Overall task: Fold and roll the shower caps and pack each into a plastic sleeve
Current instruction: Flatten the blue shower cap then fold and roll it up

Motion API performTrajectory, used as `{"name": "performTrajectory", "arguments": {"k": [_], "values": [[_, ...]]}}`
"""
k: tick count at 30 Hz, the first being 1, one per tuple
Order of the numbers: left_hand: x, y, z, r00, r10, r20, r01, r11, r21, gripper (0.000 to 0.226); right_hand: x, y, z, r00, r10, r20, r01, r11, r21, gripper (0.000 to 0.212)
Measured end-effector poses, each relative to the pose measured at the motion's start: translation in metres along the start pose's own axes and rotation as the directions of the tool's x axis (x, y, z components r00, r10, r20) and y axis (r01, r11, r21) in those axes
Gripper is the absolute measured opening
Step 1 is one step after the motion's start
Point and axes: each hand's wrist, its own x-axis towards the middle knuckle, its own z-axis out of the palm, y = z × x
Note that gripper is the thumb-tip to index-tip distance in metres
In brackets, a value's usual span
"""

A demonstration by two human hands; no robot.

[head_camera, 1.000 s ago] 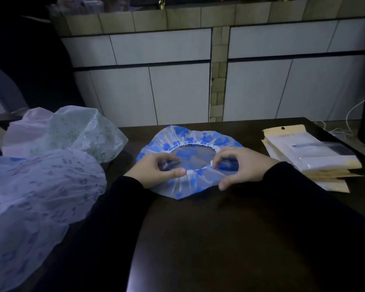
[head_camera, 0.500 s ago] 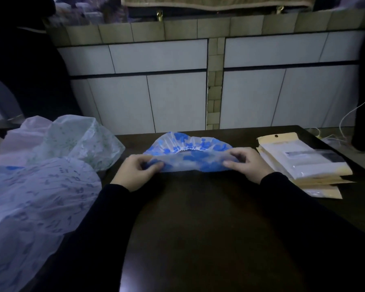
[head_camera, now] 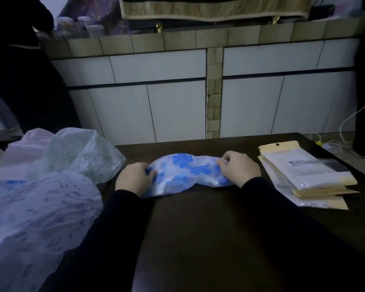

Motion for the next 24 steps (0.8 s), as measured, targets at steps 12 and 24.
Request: {"name": "performTrajectory", "arguments": {"k": [12,24], "values": [[0.014,0.02,-0.001,0.999,-0.007,-0.033,0.009,0.998,0.06,0.033,0.012,-0.037,0.014,0.996,-0.073,-0.045,0.06,0.968,-0.245,0.044],[0.029,0.006,0.026,0.998,-0.04,-0.051,0.027,0.971,-0.239,0.02,0.031,-0.033,0.04,0.993,-0.109,-0.035,0.114,0.971,0.21,0.013]]}}
